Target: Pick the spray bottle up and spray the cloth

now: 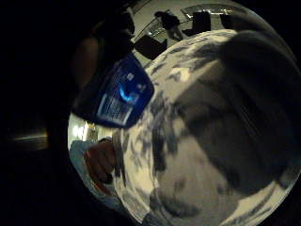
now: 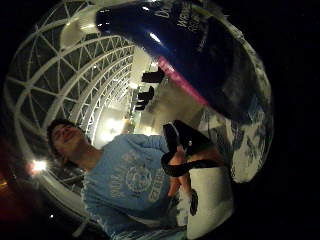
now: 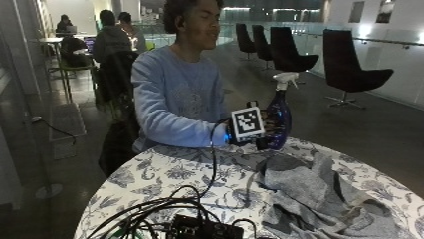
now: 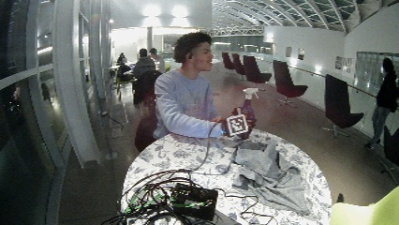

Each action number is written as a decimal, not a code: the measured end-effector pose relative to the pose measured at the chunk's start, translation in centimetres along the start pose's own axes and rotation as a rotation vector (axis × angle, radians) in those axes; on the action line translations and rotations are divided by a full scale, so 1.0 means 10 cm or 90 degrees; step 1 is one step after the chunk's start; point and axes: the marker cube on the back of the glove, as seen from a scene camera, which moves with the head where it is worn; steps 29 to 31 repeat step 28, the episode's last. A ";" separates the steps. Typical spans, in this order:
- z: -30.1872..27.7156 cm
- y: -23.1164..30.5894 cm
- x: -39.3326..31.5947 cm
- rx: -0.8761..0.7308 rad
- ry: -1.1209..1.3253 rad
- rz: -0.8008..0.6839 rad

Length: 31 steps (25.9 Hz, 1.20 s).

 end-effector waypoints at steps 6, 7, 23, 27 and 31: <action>-0.52 0.92 -0.06 0.032 0.216 0.079; -0.60 1.08 -0.06 0.038 0.249 0.092; -1.10 2.78 -0.08 0.088 0.476 0.210; -1.13 2.88 -0.08 0.099 0.482 0.213; -1.14 2.89 -0.08 0.100 0.482 0.213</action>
